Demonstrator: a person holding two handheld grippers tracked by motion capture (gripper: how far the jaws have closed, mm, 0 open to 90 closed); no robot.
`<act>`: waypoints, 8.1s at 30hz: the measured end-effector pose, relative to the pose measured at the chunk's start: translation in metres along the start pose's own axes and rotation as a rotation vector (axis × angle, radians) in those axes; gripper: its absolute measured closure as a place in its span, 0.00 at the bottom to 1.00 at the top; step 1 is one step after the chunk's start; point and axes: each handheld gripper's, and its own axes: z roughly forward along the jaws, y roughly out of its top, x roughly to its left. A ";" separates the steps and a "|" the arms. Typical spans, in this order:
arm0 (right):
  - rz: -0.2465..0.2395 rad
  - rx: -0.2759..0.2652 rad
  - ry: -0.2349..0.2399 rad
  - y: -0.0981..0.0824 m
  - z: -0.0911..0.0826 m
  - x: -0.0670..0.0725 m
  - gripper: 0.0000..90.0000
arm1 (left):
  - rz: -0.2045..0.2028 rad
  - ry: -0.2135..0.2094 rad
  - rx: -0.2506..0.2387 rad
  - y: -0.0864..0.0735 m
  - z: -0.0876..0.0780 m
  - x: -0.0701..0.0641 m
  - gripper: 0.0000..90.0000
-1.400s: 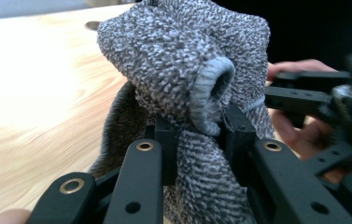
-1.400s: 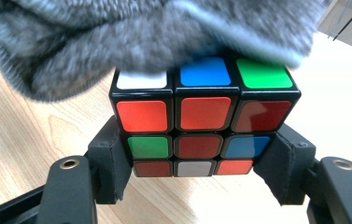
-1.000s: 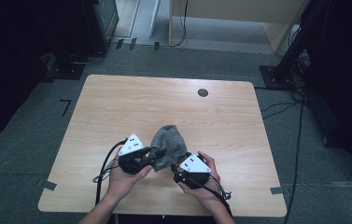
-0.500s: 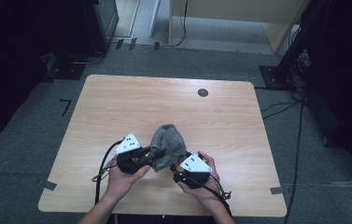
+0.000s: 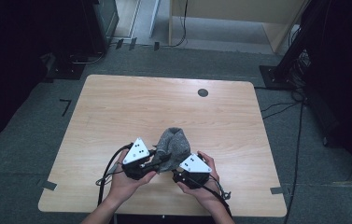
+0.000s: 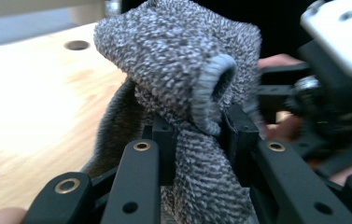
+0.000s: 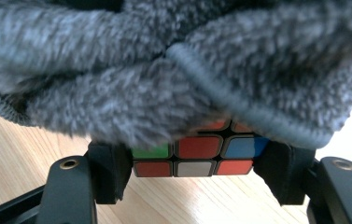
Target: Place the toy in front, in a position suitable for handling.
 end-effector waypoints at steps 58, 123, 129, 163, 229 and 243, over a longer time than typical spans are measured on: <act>0.050 -0.305 0.082 0.027 -0.049 -0.018 0.39 | -0.186 -0.271 -0.042 -0.025 0.001 0.056 0.84; 0.307 -0.215 0.151 0.030 -0.042 -0.022 0.39 | 0.203 -0.200 -0.177 -0.027 0.001 0.019 0.81; 0.263 -0.234 0.189 0.023 -0.045 -0.037 0.39 | -0.005 -0.244 -0.223 -0.024 -0.009 0.043 0.81; -0.074 -0.123 0.116 0.019 -0.027 0.005 0.39 | -0.251 -0.446 -0.297 -0.019 -0.023 0.061 0.83; 0.012 -0.065 -0.025 0.016 -0.021 -0.003 0.38 | -0.309 0.005 0.043 -0.026 0.004 0.065 0.51; -0.041 -0.059 -0.002 0.017 -0.015 0.018 0.38 | -0.196 -0.154 0.001 0.004 0.005 0.014 0.14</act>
